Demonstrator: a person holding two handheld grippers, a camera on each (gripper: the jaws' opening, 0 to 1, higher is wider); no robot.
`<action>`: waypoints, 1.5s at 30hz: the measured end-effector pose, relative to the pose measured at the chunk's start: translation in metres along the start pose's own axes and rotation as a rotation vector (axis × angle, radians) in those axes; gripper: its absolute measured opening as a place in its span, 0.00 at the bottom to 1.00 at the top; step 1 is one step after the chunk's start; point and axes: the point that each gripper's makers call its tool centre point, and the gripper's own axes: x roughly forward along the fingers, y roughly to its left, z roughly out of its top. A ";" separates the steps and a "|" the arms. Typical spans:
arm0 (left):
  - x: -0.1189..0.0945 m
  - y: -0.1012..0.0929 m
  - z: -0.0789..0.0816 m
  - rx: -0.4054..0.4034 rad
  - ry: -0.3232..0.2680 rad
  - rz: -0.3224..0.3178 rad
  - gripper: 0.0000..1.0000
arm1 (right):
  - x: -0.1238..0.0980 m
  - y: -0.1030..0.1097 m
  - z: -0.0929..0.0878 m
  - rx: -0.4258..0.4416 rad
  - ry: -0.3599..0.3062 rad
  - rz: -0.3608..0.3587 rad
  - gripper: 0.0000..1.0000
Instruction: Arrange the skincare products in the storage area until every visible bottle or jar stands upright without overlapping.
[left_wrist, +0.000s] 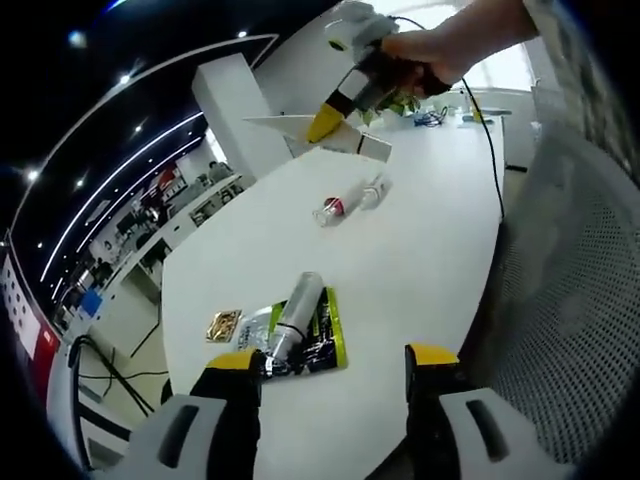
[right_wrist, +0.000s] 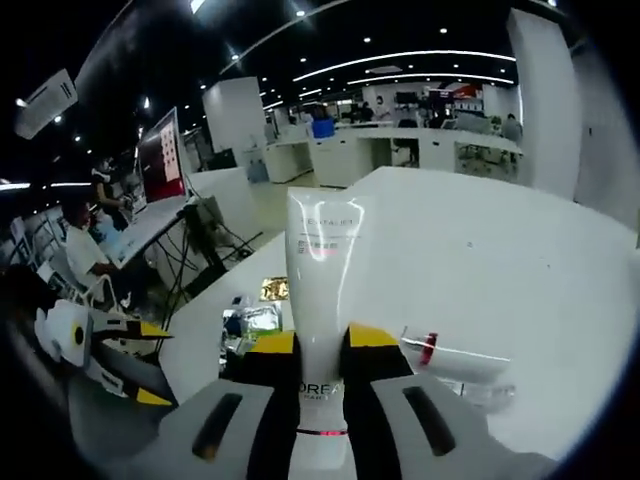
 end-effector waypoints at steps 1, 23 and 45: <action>0.000 -0.001 -0.001 0.001 0.004 -0.002 0.59 | -0.002 0.000 0.001 0.004 -0.007 -0.001 0.12; 0.000 -0.008 -0.003 -0.059 0.009 -0.046 0.60 | -0.051 0.012 0.024 0.032 -0.155 -0.045 0.12; -0.014 0.029 0.035 -0.399 -0.146 -0.037 0.63 | -0.058 -0.002 0.034 -0.045 -0.187 -0.056 0.12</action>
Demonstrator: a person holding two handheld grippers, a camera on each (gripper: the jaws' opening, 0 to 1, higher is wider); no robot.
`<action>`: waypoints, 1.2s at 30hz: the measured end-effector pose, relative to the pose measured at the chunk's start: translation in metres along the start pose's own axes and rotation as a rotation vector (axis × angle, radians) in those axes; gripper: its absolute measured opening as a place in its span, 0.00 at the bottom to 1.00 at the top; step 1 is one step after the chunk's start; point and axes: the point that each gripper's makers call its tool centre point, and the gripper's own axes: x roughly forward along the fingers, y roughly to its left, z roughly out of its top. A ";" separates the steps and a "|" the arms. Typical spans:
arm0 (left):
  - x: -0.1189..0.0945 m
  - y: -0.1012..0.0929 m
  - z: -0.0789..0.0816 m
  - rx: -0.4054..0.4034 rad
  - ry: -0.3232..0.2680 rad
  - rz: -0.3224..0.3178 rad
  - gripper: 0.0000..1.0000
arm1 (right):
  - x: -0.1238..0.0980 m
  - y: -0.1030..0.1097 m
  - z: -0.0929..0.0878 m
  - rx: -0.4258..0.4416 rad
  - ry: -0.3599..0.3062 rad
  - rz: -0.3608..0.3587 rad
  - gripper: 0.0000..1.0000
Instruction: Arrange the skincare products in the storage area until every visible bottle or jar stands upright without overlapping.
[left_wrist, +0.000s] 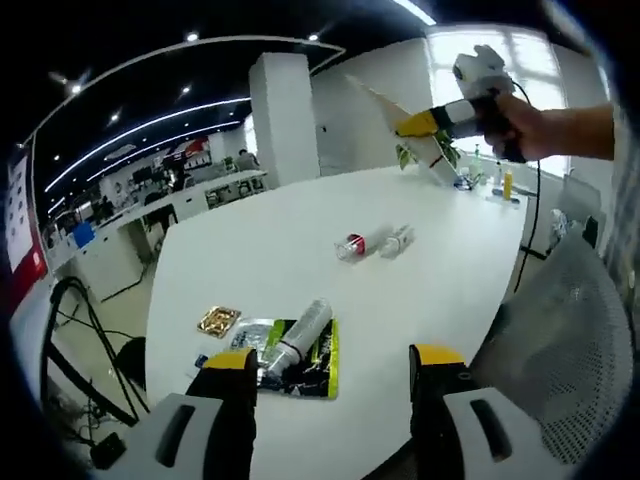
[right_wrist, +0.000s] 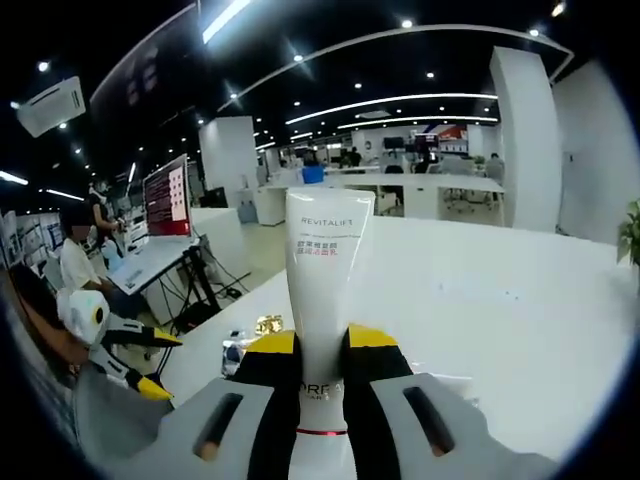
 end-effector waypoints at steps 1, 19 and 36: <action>0.000 0.001 0.003 -0.028 -0.010 -0.007 0.62 | 0.001 0.001 -0.001 -0.007 0.001 0.002 0.12; 0.033 -0.022 0.079 -0.568 -0.225 -0.233 0.64 | 0.012 0.030 -0.017 -0.108 0.022 0.060 0.12; 0.038 -0.045 0.112 -0.785 -0.312 -0.392 0.69 | 0.012 0.062 -0.029 -0.144 0.032 0.127 0.12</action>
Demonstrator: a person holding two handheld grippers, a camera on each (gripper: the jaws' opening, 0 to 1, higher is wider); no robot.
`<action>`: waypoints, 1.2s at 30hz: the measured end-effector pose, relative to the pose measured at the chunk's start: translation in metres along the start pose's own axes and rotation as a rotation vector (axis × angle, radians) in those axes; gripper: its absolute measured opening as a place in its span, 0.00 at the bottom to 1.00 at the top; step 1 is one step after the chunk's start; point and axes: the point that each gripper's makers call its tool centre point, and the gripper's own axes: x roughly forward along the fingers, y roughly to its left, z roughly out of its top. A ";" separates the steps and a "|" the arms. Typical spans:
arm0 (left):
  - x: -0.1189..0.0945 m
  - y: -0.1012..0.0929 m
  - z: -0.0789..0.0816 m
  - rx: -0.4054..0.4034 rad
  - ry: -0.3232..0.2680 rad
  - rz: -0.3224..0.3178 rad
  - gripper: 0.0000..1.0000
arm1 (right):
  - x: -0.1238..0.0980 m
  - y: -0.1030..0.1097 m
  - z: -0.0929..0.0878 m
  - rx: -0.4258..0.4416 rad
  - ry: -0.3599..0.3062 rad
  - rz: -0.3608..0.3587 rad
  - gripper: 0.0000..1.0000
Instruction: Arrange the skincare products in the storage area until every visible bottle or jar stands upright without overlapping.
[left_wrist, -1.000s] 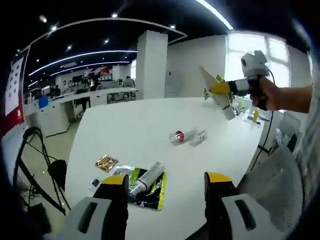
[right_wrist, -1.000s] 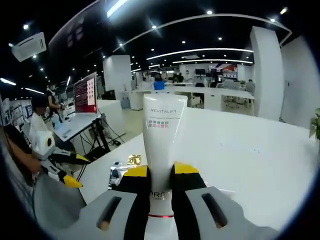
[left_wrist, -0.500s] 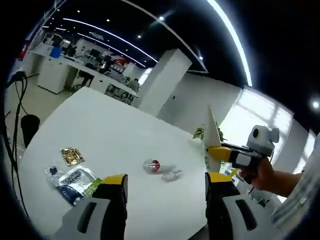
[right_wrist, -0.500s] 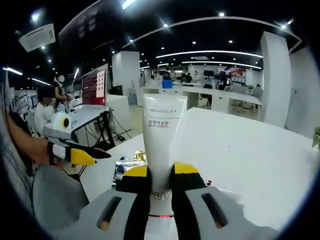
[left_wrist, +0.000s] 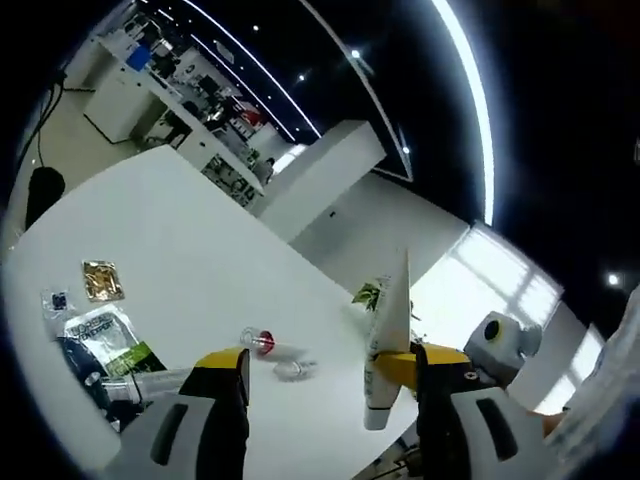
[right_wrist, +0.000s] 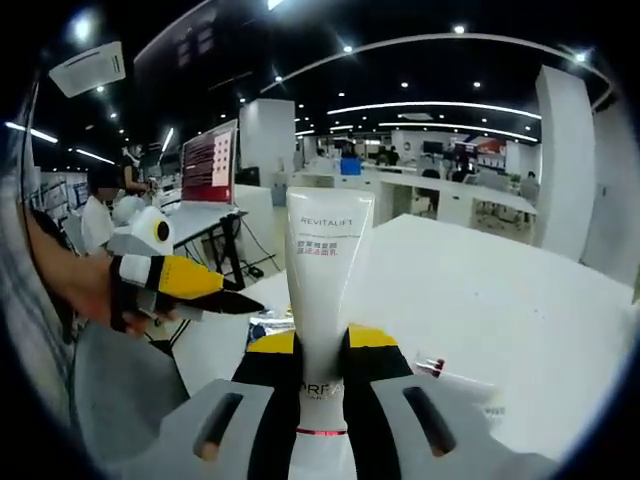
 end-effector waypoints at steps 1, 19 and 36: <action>0.001 -0.002 0.000 -0.009 -0.004 -0.009 0.69 | 0.000 0.001 0.000 -0.003 0.000 0.003 0.12; 0.014 -0.037 -0.006 -0.009 0.004 -0.125 0.59 | -0.003 0.030 -0.003 -0.065 0.009 0.058 0.12; 0.008 -0.039 -0.031 0.096 0.150 -0.138 0.28 | 0.002 0.062 -0.012 -0.167 0.054 0.112 0.13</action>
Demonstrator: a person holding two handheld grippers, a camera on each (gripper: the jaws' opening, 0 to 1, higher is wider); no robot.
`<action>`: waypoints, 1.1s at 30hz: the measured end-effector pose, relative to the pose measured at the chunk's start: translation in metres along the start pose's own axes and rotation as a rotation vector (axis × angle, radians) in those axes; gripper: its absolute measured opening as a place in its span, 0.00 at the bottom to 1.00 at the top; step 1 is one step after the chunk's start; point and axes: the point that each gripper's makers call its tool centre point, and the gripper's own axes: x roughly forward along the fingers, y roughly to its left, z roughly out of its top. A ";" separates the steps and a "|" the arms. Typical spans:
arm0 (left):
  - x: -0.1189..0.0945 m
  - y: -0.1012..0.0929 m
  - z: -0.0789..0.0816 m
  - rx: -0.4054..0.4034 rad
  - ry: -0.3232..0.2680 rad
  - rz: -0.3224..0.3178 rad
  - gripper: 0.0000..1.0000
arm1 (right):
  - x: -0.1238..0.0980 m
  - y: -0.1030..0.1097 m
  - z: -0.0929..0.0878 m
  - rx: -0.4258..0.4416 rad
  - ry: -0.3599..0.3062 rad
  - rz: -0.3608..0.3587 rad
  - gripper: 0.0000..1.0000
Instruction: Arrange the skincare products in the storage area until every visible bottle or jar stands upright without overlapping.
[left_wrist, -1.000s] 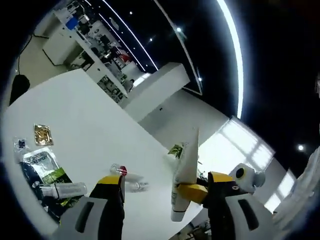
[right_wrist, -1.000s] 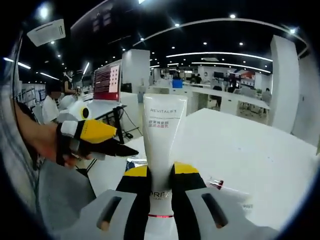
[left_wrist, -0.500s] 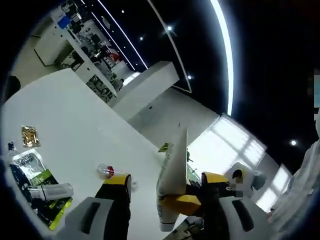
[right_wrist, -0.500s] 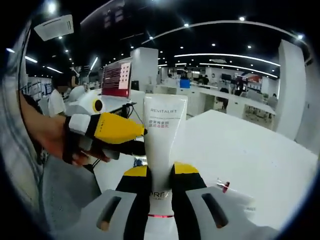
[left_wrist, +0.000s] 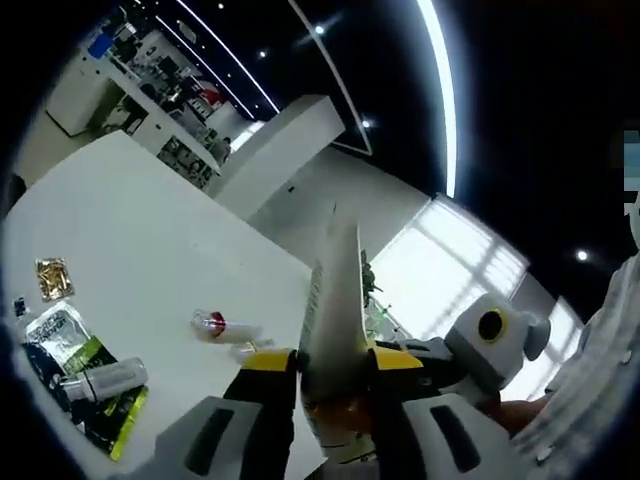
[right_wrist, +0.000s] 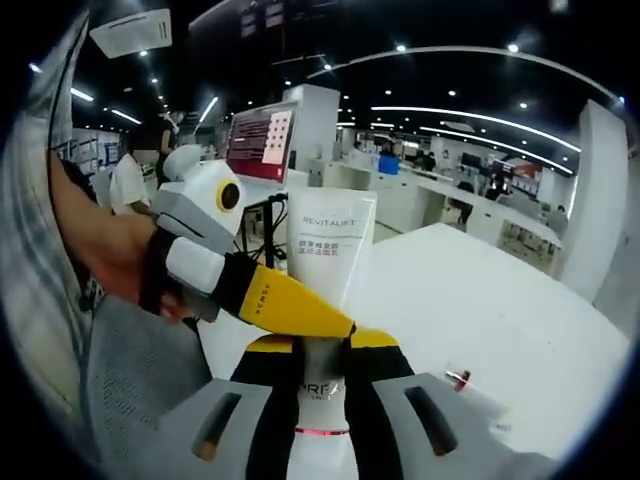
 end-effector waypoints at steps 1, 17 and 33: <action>-0.001 0.001 -0.002 0.005 0.014 0.003 0.28 | 0.000 0.001 -0.001 -0.002 0.003 0.004 0.14; -0.007 0.011 -0.010 0.125 0.076 0.071 0.14 | 0.007 0.007 -0.012 0.041 0.035 0.038 0.29; -0.019 0.019 -0.014 0.330 0.189 0.115 0.14 | -0.025 -0.003 0.008 0.240 -0.081 0.101 0.32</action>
